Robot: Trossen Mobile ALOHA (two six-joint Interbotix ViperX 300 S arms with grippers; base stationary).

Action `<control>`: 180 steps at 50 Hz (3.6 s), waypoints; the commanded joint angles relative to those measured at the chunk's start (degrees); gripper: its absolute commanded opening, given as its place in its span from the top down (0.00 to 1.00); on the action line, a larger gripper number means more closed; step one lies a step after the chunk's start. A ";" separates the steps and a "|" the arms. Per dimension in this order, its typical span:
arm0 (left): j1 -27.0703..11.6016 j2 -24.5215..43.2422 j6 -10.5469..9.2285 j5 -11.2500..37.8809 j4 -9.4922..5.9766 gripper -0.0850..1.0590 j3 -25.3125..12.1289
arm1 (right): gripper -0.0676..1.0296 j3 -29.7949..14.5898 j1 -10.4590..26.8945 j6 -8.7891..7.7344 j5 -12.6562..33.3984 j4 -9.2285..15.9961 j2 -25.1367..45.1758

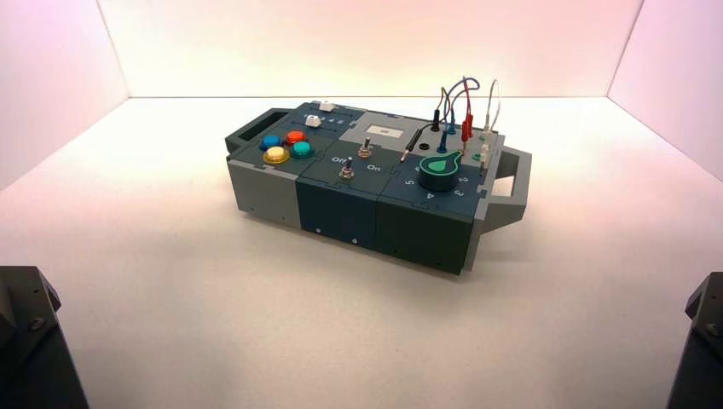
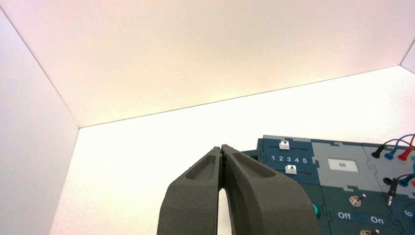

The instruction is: Rotate the box counterclockwise.

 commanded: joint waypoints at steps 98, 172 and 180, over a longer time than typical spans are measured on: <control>-13.54 72.69 0.18 5.36 -0.53 0.95 -50.19 | 0.96 -3.34 31.03 -2.20 8.79 32.87 31.29; -15.47 88.77 6.77 12.83 -0.53 0.95 -66.71 | 0.96 -9.49 40.43 -0.88 4.04 32.78 58.54; -15.73 90.35 7.03 14.06 -0.44 0.95 -67.68 | 0.96 -9.14 38.76 -0.88 3.52 32.78 58.54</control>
